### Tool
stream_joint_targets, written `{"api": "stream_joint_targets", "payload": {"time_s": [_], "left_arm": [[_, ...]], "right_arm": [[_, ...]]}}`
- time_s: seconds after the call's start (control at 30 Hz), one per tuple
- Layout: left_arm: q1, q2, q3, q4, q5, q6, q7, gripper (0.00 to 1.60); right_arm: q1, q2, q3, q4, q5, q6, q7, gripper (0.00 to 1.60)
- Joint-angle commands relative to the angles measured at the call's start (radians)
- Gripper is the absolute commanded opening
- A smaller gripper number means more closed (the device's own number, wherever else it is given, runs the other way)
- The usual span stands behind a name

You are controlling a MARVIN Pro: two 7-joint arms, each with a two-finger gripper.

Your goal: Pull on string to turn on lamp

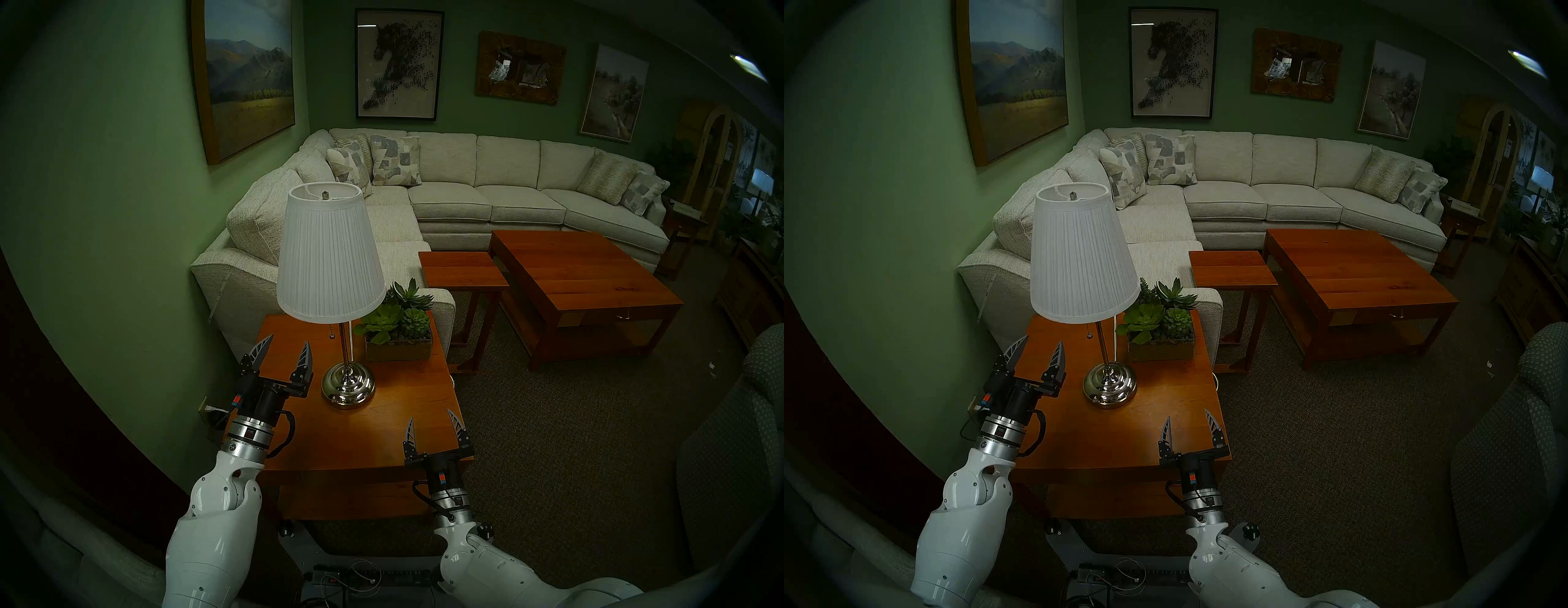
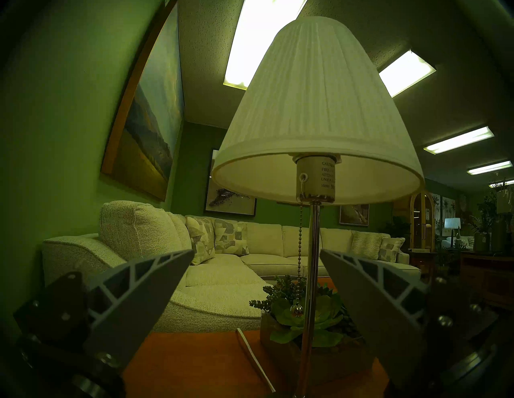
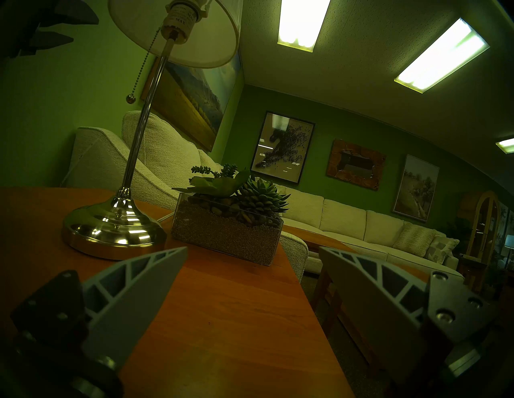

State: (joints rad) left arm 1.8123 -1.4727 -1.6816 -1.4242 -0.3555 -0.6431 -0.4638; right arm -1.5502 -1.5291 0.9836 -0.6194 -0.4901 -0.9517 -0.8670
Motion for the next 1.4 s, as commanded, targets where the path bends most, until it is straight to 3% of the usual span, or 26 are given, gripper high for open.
{"api": "stream_joint_targets", "payload": {"time_s": [0.0,0.23,0.7,1.37], "left_arm": [[-0.036,-0.043,0.013,-0.041,0.051,-0.015,0.051,1.60],[-0.067,-0.089,0.038,-0.017,0.122,-0.026,0.123,1.60],[-0.116,-0.120,0.067,0.036,0.243,-0.040,0.213,1.60],[-0.228,-0.132,0.088,0.158,0.321,-0.071,0.281,1.60]], "right_arm": [[0.015,-0.002,0.002,-0.020,-0.005,-0.001,-0.006,1.60],[0.015,-0.002,0.003,-0.019,-0.005,-0.001,-0.005,1.60],[0.014,-0.003,0.006,-0.020,-0.007,-0.001,-0.005,1.60],[0.015,-0.004,0.007,-0.018,-0.008,-0.002,-0.004,1.60]]}}
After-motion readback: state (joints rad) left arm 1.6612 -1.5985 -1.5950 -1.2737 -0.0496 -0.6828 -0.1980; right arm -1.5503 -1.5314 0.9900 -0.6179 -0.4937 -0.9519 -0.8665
